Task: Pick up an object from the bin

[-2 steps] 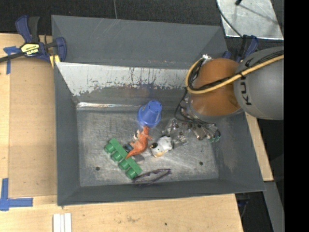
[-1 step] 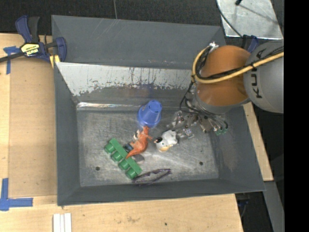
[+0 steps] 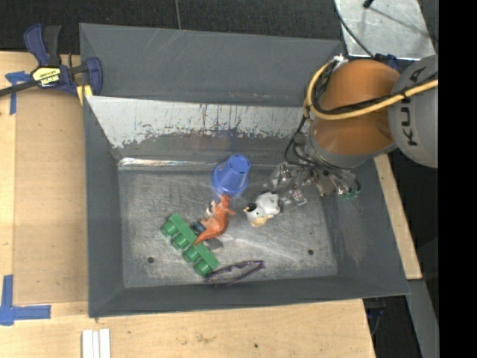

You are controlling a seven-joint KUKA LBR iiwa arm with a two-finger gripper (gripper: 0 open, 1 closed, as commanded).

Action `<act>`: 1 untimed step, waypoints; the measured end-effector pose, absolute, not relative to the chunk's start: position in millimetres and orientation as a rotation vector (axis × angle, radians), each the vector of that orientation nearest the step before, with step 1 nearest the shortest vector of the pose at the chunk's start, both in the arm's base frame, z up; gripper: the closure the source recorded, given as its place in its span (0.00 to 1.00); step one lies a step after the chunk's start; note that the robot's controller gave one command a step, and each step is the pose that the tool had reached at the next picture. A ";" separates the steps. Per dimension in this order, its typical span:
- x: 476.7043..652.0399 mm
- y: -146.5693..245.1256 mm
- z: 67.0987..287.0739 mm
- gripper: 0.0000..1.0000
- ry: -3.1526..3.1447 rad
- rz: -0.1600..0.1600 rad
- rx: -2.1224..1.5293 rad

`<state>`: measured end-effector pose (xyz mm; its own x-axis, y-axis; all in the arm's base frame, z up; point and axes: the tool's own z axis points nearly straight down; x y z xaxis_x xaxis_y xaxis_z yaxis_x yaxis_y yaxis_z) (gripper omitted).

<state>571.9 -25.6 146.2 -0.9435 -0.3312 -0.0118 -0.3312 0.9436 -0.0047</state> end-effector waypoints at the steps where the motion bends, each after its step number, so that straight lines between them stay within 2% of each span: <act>1: 519.7 -27.4 172.6 1.00 3.103 0.005 -0.561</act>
Offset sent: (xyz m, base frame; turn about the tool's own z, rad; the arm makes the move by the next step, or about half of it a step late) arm -0.0048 0.0416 0.0738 0.0126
